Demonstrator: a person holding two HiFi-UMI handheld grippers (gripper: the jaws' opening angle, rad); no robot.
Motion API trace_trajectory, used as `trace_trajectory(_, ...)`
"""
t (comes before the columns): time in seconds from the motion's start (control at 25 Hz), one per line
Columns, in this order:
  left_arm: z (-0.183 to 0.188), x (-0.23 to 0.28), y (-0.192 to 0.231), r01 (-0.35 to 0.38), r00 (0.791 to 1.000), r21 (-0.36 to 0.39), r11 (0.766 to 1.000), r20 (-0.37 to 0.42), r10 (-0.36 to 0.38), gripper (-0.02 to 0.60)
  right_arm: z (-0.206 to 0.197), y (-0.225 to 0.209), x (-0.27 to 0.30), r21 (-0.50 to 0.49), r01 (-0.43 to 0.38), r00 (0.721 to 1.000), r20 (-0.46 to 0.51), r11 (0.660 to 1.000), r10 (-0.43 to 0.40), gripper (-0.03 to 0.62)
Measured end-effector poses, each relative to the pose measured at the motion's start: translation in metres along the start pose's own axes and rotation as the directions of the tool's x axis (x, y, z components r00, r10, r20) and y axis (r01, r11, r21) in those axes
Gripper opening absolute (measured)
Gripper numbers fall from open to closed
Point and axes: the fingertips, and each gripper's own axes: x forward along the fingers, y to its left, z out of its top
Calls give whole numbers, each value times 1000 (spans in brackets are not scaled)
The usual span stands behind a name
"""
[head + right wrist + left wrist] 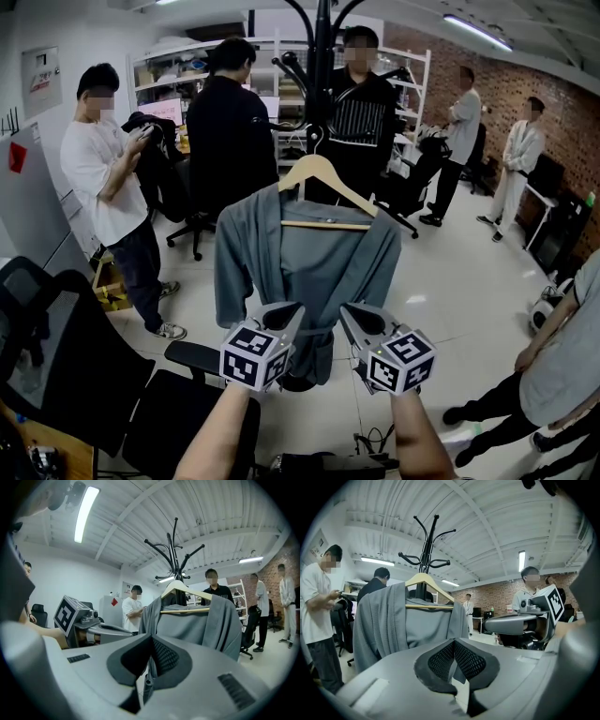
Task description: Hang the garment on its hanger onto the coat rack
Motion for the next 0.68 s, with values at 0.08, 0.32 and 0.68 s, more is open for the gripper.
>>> trace_trajectory(0.08, 0, 0, 0, 2, 1000, 2, 1000, 1, -2, 1, 0, 0, 0, 1, -2, 1000, -1, 1000, 2, 9)
trace_trajectory(0.32, -2, 4, -1, 0, 1000, 14, 1000, -17, 0, 0, 0, -1, -2, 12, -14, 1000, -4, 1000, 14, 9)
trace_trajectory(0.68, 0, 8, -7, 23, 1000, 19, 1000, -13, -23, 0, 1, -3, -3, 10, -16, 1000, -4, 1000, 16, 11)
